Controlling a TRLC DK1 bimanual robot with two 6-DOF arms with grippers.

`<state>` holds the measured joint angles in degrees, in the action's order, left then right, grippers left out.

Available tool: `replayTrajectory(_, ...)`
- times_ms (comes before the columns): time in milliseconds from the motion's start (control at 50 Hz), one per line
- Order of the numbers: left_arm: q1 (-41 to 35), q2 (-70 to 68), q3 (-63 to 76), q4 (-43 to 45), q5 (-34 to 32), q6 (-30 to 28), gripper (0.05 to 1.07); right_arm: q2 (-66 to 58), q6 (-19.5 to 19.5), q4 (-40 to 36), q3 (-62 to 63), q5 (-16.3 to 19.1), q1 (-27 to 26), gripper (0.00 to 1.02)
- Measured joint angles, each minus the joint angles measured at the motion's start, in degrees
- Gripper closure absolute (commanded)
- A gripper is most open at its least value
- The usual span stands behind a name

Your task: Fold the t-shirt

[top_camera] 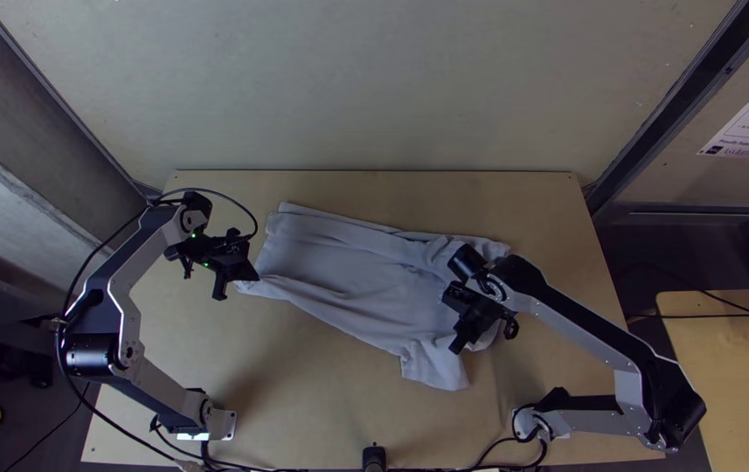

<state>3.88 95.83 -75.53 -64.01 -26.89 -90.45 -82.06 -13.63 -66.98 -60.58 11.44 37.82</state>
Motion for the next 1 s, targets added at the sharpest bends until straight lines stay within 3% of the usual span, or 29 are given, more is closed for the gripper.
replayTrajectory(380,0.00,5.44,-7.04,0.00,-0.98,2.91,1.04,-1.01,-3.63,-0.17,-6.93,-0.02,-10.75,0.99)
replayTrajectory(1000,0.96,11.15,-14.82,-0.02,-1.44,4.79,1.04,-13.05,-6.60,-0.17,-19.58,0.00,-20.87,0.99)
